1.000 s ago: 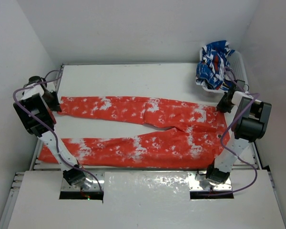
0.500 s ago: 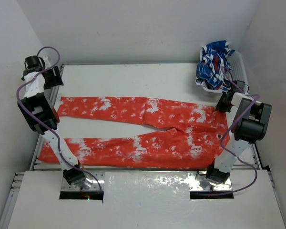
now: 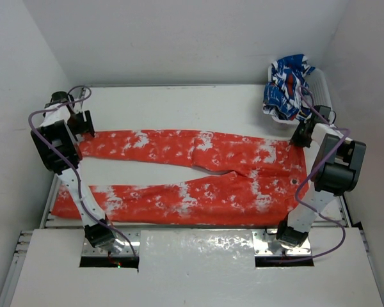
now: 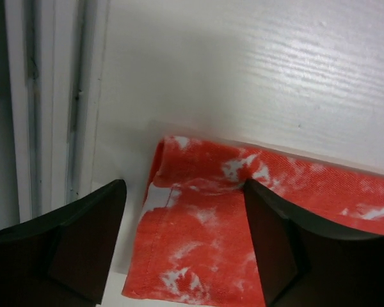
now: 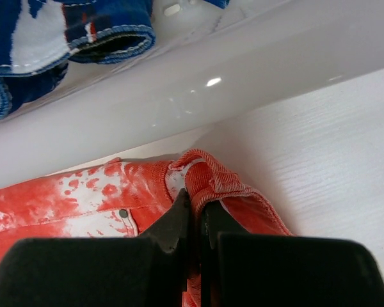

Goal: Fold and stack the trousers
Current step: Fold the trousers

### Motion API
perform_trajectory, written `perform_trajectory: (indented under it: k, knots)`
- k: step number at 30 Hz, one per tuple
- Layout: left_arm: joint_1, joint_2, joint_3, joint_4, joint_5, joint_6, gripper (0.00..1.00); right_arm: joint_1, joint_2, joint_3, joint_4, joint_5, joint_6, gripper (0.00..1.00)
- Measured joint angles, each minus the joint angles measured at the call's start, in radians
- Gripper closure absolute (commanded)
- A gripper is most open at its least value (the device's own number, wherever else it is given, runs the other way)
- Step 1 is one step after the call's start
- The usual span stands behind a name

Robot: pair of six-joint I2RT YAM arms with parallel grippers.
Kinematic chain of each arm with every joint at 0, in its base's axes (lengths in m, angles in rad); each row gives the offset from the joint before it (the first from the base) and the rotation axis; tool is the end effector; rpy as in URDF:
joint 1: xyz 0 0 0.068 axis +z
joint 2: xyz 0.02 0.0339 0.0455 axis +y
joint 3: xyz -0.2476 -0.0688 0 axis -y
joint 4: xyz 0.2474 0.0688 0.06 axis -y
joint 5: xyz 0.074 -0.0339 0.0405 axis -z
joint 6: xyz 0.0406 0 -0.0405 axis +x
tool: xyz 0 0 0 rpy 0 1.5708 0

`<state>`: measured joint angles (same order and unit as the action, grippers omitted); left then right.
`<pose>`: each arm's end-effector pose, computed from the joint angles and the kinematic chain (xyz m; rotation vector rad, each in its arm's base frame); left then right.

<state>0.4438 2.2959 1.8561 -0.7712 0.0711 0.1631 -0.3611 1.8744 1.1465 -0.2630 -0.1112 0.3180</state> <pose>0.4293 0.2009 0.1406 -0.3707 2.7520 0.0567 0.3583 -0.1305 0.1343 0.8116 2.4251 0.1258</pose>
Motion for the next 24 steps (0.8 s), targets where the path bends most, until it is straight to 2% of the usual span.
perform_trajectory:
  k: [1, 2, 3, 4, 5, 11, 16, 21, 24]
  knots:
    - [0.0, 0.0, 0.001, -0.008, 0.0, 0.003, 0.37, 0.001, -0.002, 0.0, 0.001, -0.001, 0.0, 1.0]
    - [-0.003, 0.0, 0.001, -0.016, 0.003, 0.009, 0.59, 0.002, -0.003, 0.0, 0.001, -0.002, 0.0, 1.0]
    - [-0.004, 0.0, 0.001, -0.026, 0.013, 0.021, 0.93, 0.004, -0.004, 0.0, 0.002, -0.002, 0.0, 1.0]
    - [-0.004, 0.0, 0.001, -0.029, 0.02, 0.018, 0.93, 0.004, -0.004, 0.0, 0.002, -0.002, 0.0, 1.0]
    - [-0.004, 0.0, 0.001, -0.035, 0.047, 0.024, 1.0, 0.005, -0.004, 0.0, 0.003, -0.003, 0.0, 1.0]
    - [0.01, 0.0, 0.005, -0.04, 0.18, 0.051, 1.0, 0.006, -0.024, 0.0, 0.009, -0.023, 0.0, 1.0]
    - [0.045, -0.028, 0.063, -0.034, 0.284, 0.068, 1.0, -0.01, -0.106, -0.002, 0.063, -0.068, 0.024, 1.0]
    - [0.132, -0.148, 0.159, -0.043, 0.467, 0.082, 1.0, -0.061, -0.291, -0.107, 0.265, -0.164, 0.107, 1.0]
    - [0.204, -0.315, 0.076, -0.043, 0.563, 0.156, 1.0, -0.088, -0.457, -0.275, 0.456, -0.209, 0.15, 1.0]
